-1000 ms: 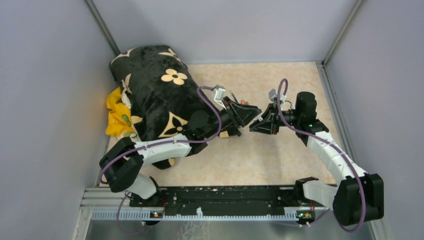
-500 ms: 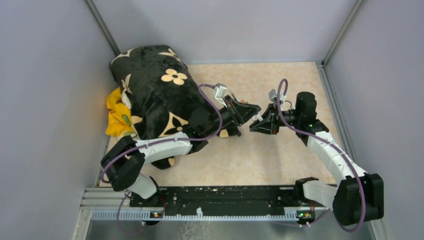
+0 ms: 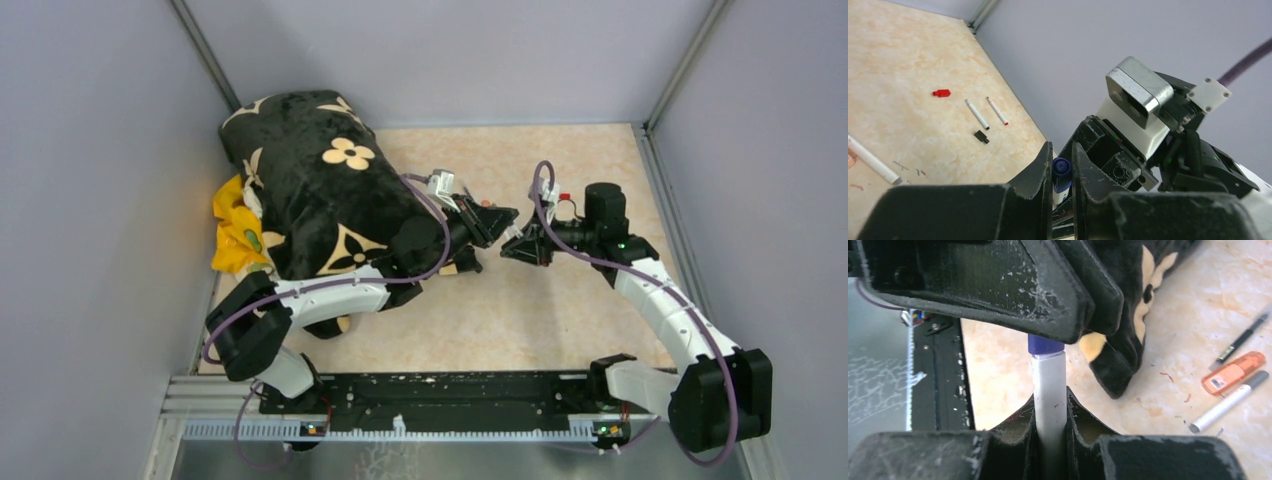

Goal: Insert the pens into the pen caps
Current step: Press the pen cap onto the pen.

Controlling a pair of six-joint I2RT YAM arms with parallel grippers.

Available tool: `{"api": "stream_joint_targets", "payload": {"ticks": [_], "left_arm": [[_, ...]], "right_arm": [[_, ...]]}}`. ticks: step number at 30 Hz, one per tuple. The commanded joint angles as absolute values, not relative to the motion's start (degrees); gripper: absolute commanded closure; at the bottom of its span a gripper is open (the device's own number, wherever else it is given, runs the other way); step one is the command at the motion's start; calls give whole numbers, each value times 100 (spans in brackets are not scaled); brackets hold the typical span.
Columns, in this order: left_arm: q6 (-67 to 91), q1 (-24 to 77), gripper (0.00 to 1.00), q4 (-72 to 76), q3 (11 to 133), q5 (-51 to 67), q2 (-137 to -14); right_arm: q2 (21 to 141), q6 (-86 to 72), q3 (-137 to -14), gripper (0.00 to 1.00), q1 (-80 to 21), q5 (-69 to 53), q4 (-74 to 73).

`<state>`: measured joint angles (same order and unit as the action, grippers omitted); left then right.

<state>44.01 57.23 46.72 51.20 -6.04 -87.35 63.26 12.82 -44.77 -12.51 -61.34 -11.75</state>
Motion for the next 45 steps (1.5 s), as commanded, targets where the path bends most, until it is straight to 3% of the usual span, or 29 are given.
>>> {"api": "stream_joint_targets", "payload": {"ticks": [1, 6, 10, 15, 19, 23, 25, 28, 31, 37, 40, 45], "left_arm": [[4830, 6289, 100, 3684, 5284, -581, -8994], [5191, 6490, 100, 3109, 5551, -1049, -9107], [5130, 6593, 100, 3029, 5642, -853, -9200], [5018, 6627, 100, 2878, 5527, -80, -9268], [5088, 6646, 100, 2895, 5369, 942, -9274], [4966, 6708, 100, 3018, 5171, 1352, -9149], [4878, 6721, 100, 2825, 5160, 1450, -9115], [4862, 6751, 100, 2446, 5221, 1177, -9131], [4633, 6984, 100, 1259, 5874, 348, -9390], [4484, 7329, 100, 500, 6636, -149, -10014], [4312, 7356, 100, 633, 6398, -32, -9853], [4021, 7295, 100, 831, 5839, 611, -9382]], "right_arm": [[6309, 1799, -5028, 100, -1527, -4877, -1088], [6352, 1946, -5125, 100, -1826, -3763, -1137], [6318, 1746, -5202, 100, -1780, -3669, -1064], [6238, 960, -5165, 100, -1075, -5296, -574], [6276, -129, -4848, 100, -801, -6905, 714], [6445, -1172, -4657, 100, -738, -7509, 1843], [6474, -1234, -4673, 100, -717, -7315, 1880], [6369, 215, -5092, 100, -776, -6360, 208], [6238, 836, -5267, 100, -934, -5275, -467], [6229, 1190, -5510, 100, -1142, -4187, -756], [6230, 1019, -5500, 100, -1055, -4322, -595], [6262, 111, -5191, 100, -541, -5616, 291]]}}
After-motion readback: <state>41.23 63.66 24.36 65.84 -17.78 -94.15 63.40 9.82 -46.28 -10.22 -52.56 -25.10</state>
